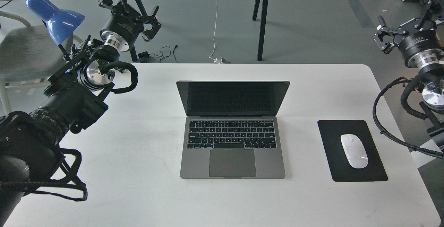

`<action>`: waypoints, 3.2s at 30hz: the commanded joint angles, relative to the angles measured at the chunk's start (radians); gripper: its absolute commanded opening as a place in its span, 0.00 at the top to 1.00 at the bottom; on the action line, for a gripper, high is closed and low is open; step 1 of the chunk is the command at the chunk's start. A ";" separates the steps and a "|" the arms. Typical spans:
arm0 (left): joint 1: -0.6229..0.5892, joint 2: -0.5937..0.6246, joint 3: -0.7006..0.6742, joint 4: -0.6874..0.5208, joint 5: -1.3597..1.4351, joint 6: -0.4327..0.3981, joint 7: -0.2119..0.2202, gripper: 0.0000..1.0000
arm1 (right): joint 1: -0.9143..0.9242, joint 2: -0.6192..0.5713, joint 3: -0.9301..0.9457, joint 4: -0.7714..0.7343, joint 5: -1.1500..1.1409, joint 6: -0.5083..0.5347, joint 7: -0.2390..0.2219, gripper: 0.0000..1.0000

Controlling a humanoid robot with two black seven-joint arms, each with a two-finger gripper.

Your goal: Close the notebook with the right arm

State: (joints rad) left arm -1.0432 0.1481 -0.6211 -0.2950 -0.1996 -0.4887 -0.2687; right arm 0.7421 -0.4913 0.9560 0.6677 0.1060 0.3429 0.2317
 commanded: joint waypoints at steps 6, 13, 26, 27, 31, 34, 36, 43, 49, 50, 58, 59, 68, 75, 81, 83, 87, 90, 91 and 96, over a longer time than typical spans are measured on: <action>0.002 -0.004 0.001 0.007 0.000 0.000 -0.001 0.00 | 0.003 -0.035 -0.059 0.019 -0.005 0.004 0.000 0.00; 0.003 -0.007 0.001 0.004 0.002 0.000 0.000 0.00 | 0.080 -0.168 -0.126 0.098 -0.072 0.005 0.000 0.00; 0.005 -0.007 0.001 -0.001 0.002 0.000 0.000 0.00 | 0.342 -0.164 -0.442 0.102 -0.618 -0.005 0.001 0.00; 0.005 -0.007 0.001 -0.001 0.002 0.000 0.000 0.00 | 0.358 -0.150 -0.465 0.105 -0.641 -0.007 0.001 0.00; 0.005 -0.007 0.001 -0.001 0.002 0.000 0.002 0.00 | 0.413 -0.080 -0.557 0.150 -0.706 -0.028 0.000 0.00; 0.005 -0.007 0.001 -0.001 0.002 0.000 0.002 0.00 | 0.425 -0.044 -0.574 0.171 -0.706 -0.033 0.000 0.00; 0.005 -0.007 0.001 -0.001 0.002 0.000 0.002 0.00 | 0.425 0.000 -0.576 0.168 -0.706 -0.035 0.000 0.00; 0.005 -0.007 0.001 -0.001 0.002 0.000 0.002 0.00 | 0.388 0.112 -0.571 0.167 -0.619 -0.036 -0.005 0.00; 0.005 -0.007 0.001 -0.001 0.002 0.000 0.002 0.00 | 0.321 0.177 -0.568 0.165 -0.580 -0.035 -0.008 0.00; 0.005 -0.007 0.001 -0.001 0.002 0.000 0.002 0.00 | 0.309 0.186 -0.568 0.165 -0.580 -0.033 -0.008 0.00; 0.006 -0.005 0.001 -0.001 0.002 0.000 0.002 0.00 | 0.243 0.207 -0.573 0.174 -0.577 -0.033 -0.032 0.00; 0.006 -0.005 0.001 -0.001 0.002 0.000 0.002 0.00 | 0.238 0.206 -0.571 0.179 -0.577 -0.033 -0.037 0.00; 0.005 -0.005 0.001 -0.003 0.002 0.000 0.002 0.00 | 0.178 0.103 -0.583 0.343 -0.572 -0.031 -0.084 0.00; 0.006 -0.005 0.001 -0.001 0.002 0.000 0.002 0.00 | 0.091 0.010 -0.583 0.460 -0.572 -0.025 -0.084 0.00; 0.006 -0.007 0.001 -0.001 0.002 0.000 0.002 0.00 | 0.030 -0.027 -0.582 0.520 -0.572 -0.021 -0.084 0.00; 0.006 -0.007 0.001 -0.001 0.002 0.000 0.002 0.00 | 0.020 -0.027 -0.583 0.524 -0.574 -0.021 -0.084 0.00; 0.005 -0.007 0.001 -0.001 0.002 0.000 0.002 0.00 | -0.010 -0.024 -0.583 0.524 -0.577 -0.021 -0.083 0.00; 0.006 -0.007 0.001 -0.001 0.002 0.000 0.002 0.00 | -0.036 -0.015 -0.585 0.524 -0.585 -0.021 -0.083 0.00; 0.005 -0.007 0.001 -0.001 0.002 0.000 0.002 0.00 | -0.046 -0.013 -0.585 0.524 -0.585 -0.021 -0.083 0.00; 0.006 -0.005 0.001 -0.001 0.002 0.000 0.002 0.00 | -0.089 -0.001 -0.583 0.523 -0.588 -0.021 -0.081 0.00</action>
State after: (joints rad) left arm -1.0383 0.1415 -0.6197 -0.2960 -0.1979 -0.4887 -0.2669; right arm 0.6773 -0.4972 0.3714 1.1919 -0.4797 0.3222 0.1497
